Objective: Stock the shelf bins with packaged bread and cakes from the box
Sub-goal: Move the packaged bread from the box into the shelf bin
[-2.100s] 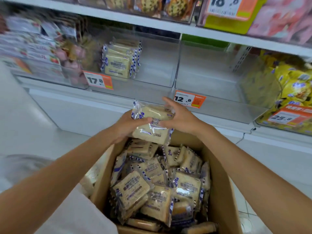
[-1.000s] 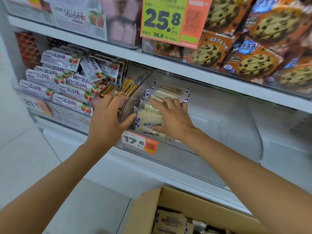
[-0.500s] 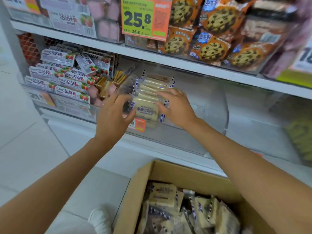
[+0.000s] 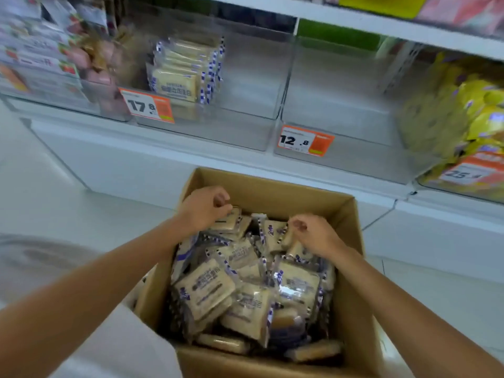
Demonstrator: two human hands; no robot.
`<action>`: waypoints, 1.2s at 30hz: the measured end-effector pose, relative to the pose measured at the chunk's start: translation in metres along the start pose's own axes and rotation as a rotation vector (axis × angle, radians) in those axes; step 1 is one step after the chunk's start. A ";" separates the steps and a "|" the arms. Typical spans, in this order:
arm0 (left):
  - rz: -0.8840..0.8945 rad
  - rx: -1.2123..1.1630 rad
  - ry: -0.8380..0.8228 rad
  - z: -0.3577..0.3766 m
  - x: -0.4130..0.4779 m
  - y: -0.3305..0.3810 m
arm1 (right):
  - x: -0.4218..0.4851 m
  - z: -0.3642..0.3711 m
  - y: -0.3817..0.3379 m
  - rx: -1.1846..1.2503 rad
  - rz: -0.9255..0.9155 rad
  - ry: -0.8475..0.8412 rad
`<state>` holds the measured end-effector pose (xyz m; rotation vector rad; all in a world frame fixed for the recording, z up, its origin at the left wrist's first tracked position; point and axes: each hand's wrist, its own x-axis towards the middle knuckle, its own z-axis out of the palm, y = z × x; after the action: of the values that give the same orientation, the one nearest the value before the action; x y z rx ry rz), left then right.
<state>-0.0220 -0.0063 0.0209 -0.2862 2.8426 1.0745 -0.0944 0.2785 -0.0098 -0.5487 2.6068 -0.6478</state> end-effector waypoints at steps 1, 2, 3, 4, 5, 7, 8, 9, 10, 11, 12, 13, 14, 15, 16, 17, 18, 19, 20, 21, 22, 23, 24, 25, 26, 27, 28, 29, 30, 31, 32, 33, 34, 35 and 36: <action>-0.021 -0.025 -0.024 0.011 -0.001 0.000 | -0.006 0.004 0.019 0.039 0.056 -0.021; -0.040 -0.056 -0.039 0.020 -0.002 0.000 | -0.010 0.008 0.034 0.076 0.101 -0.056; -0.059 -0.083 -0.051 0.029 -0.002 0.000 | -0.014 0.012 0.045 0.105 0.133 -0.111; -0.077 -0.096 -0.064 0.038 -0.002 0.000 | -0.017 0.016 0.052 0.131 0.151 -0.180; -0.089 -0.093 -0.083 0.045 -0.003 0.001 | -0.021 0.022 0.056 0.145 0.161 -0.264; -0.103 -0.065 -0.127 0.056 -0.003 0.000 | -0.026 0.037 0.056 0.104 0.170 -0.428; -0.107 -0.056 -0.146 0.060 -0.004 0.000 | -0.027 0.045 0.056 0.066 0.171 -0.466; -0.113 -0.054 -0.162 0.064 -0.004 -0.002 | -0.026 0.051 0.055 0.037 0.169 -0.471; -0.121 -0.066 -0.169 0.066 -0.004 -0.003 | -0.025 0.052 0.054 0.032 0.158 -0.452; -0.136 -0.093 -0.171 0.069 -0.004 -0.004 | -0.021 0.048 0.051 0.044 0.134 -0.411; -0.156 -0.142 -0.177 0.069 -0.003 -0.003 | -0.017 0.041 0.047 0.058 0.100 -0.351; -0.175 -0.213 -0.198 0.069 -0.002 0.000 | -0.012 0.029 0.039 0.087 0.063 -0.285; -0.192 -0.309 -0.237 0.068 -0.002 0.006 | -0.007 0.015 0.029 0.142 0.027 -0.227; -0.204 -0.404 -0.290 0.067 -0.001 0.015 | -0.002 0.001 0.016 0.217 -0.010 -0.191; -0.202 -0.484 -0.341 0.066 0.001 0.024 | 0.002 -0.012 0.001 0.287 -0.049 -0.174; -0.193 -0.537 -0.385 0.065 0.003 0.033 | 0.006 -0.022 -0.014 0.335 -0.088 -0.167; -0.184 -0.564 -0.410 0.063 0.004 0.041 | 0.009 -0.029 -0.028 0.363 -0.127 -0.171; -0.183 -0.566 -0.407 0.061 0.006 0.045 | 0.011 -0.034 -0.039 0.378 -0.150 -0.175; -0.184 -0.564 -0.368 0.057 0.007 0.046 | 0.013 -0.036 -0.046 0.379 -0.148 -0.162; -0.194 -0.564 -0.312 0.052 0.007 0.042 | 0.013 -0.036 -0.049 0.362 -0.120 -0.120; -0.212 -0.566 -0.246 0.046 0.005 0.034 | 0.010 -0.036 -0.049 0.346 -0.082 -0.057; -0.240 -0.581 -0.183 0.040 0.004 0.022 | 0.007 -0.033 -0.045 0.333 -0.043 0.001; -0.281 -0.603 -0.129 0.034 0.002 0.009 | 0.002 -0.027 -0.039 0.315 -0.006 0.024; -0.327 -0.618 -0.089 0.028 -0.001 -0.002 | -0.003 -0.017 -0.033 0.282 0.030 -0.009; -0.361 -0.629 -0.057 0.023 -0.004 -0.011 | -0.007 -0.004 -0.027 0.245 0.062 -0.089; -0.381 -0.628 -0.034 0.020 -0.007 -0.018 | -0.012 0.011 -0.023 0.207 0.083 -0.193; -0.395 -0.624 -0.019 0.018 -0.009 -0.022 | -0.016 0.026 -0.023 0.184 0.094 -0.305; -0.406 -0.627 -0.009 0.018 -0.012 -0.025 | -0.020 0.041 -0.025 0.178 0.103 -0.408; -0.407 -0.642 0.001 0.018 -0.014 -0.026 | -0.025 0.054 -0.029 0.159 0.114 -0.502; -0.408 -0.662 0.009 0.019 -0.016 -0.025 | -0.028 0.067 -0.033 0.112 0.123 -0.583; -0.411 -0.681 0.019 0.019 -0.017 -0.025 | -0.031 0.077 -0.037 0.049 0.126 -0.639; -0.414 -0.690 0.026 0.020 -0.019 -0.024 | -0.033 0.085 -0.039 0.007 0.129 -0.671; -0.412 -0.693 0.034 0.021 -0.019 -0.026 | -0.034 0.090 -0.039 -0.001 0.133 -0.678; -0.407 -0.686 0.043 0.020 -0.020 -0.025 | -0.032 0.089 -0.037 0.012 0.141 -0.657; -0.392 -0.676 0.051 0.017 -0.021 -0.025 | -0.029 0.083 -0.034 0.020 0.144 -0.612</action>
<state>0.0043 -0.0098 -0.0048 -0.8735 2.2084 1.8854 -0.0218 0.2345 -0.0517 -0.4578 2.0375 -0.3803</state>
